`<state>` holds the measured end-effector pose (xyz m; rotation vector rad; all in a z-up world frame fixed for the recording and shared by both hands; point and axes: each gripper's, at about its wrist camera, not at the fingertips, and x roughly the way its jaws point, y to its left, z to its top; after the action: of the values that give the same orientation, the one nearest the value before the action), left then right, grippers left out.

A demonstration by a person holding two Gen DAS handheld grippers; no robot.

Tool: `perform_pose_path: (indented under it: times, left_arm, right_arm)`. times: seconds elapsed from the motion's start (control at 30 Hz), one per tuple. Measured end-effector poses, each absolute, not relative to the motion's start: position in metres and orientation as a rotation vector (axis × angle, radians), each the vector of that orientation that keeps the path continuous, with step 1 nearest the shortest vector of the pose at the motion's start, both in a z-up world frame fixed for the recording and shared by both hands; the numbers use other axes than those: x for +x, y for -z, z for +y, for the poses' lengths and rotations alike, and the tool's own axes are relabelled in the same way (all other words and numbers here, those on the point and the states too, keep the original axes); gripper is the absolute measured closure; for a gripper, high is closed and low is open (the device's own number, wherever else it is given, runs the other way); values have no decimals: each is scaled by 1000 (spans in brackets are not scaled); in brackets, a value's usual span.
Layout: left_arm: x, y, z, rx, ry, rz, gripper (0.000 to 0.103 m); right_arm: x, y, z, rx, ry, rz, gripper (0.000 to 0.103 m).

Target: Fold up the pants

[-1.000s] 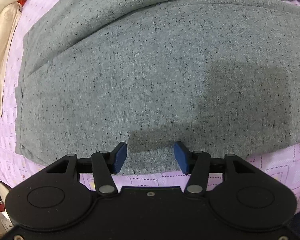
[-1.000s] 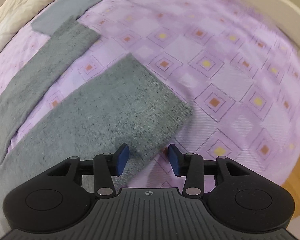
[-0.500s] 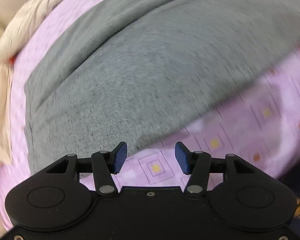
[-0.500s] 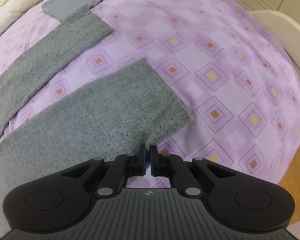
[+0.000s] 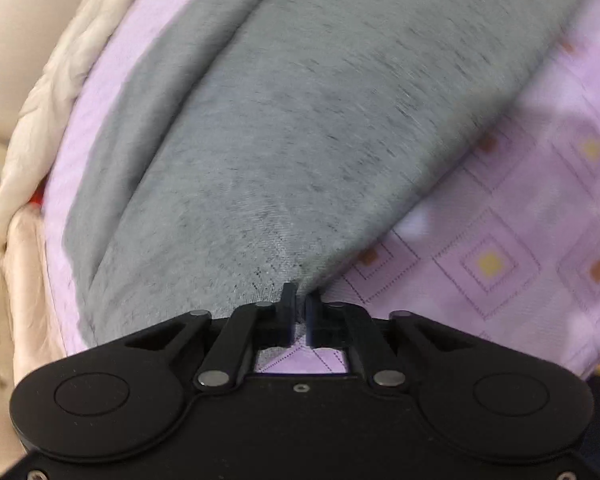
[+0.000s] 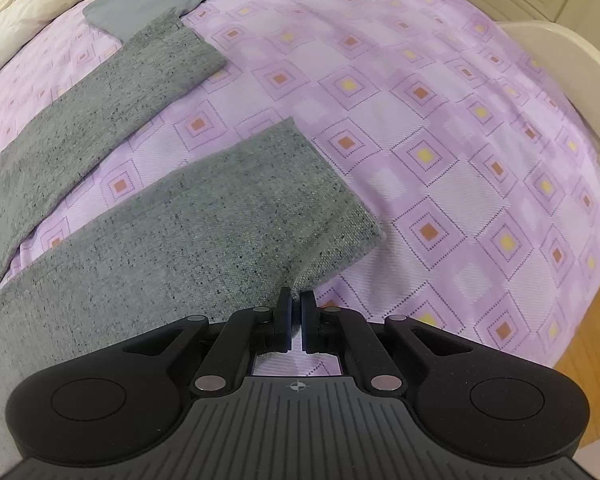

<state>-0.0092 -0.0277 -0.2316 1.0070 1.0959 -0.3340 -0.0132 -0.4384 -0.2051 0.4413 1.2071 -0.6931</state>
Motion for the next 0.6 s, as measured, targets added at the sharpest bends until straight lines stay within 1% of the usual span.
perform_pose_path:
  times: [0.1, 0.23, 0.33, 0.4, 0.43, 0.47, 0.53, 0.6]
  left_arm:
    - [-14, 225, -25, 1084, 422, 1093, 99]
    - [-28, 194, -18, 1109, 475, 1079, 99]
    - [-33, 186, -15, 1085, 487, 1103, 99]
    - [-33, 192, -17, 1081, 480, 1117, 98]
    - [-30, 198, -18, 1090, 470, 1123, 95]
    - [-28, 204, -20, 1095, 461, 1135, 89]
    - [-21, 212, -20, 1061, 438, 1168, 86]
    - [-10, 204, -15, 988, 414, 1189, 84]
  right_arm:
    - [-15, 199, -437, 437, 694, 1200, 99]
    - [-22, 184, -431, 403, 682, 1187, 99]
    - [-25, 187, -429, 365, 700, 1210, 99]
    - [-25, 197, -428, 348, 718, 1237, 99]
    - [-24, 204, -428, 342, 726, 1249, 99]
    - [-22, 211, -427, 323, 738, 1263, 99]
    - [-19, 219, -424, 266, 750, 1284, 99]
    - [-16, 222, -417, 216, 750, 1296, 99]
